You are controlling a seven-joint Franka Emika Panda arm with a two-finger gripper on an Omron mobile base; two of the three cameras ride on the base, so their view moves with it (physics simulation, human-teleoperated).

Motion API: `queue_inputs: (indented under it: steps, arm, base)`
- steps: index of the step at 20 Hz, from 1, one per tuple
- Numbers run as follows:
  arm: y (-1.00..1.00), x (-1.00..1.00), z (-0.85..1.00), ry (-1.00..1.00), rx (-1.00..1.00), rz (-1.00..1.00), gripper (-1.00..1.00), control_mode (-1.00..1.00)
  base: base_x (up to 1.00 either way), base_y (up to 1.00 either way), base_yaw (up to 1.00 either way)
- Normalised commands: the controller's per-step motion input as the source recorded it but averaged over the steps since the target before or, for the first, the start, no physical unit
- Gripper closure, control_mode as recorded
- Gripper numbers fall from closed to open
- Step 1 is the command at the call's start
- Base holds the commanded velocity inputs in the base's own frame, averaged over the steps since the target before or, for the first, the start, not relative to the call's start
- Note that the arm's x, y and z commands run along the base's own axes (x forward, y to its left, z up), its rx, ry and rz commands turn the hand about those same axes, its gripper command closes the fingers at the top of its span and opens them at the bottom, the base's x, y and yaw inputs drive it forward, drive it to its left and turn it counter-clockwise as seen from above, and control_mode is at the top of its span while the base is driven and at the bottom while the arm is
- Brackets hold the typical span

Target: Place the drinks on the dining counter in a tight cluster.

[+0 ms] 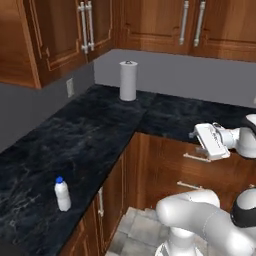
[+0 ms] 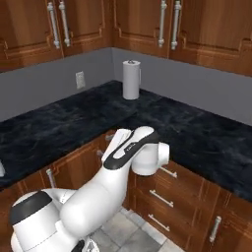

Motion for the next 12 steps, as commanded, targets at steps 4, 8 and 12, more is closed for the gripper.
queue_inputs:
  steps: [4,8,12]
  arm:
    - [0.00,0.00,0.00,0.00,0.00,0.00,-1.00,1.00]
    - [0.00,0.00,0.00,0.00,0.00,0.00,-1.00,1.00]
    - [0.00,0.00,0.00,0.00,0.00,0.00,-1.00,1.00]
  base:
    - [0.28,0.09,0.83]
    - [0.15,0.04,0.95]
    - [0.14,0.01,0.98]
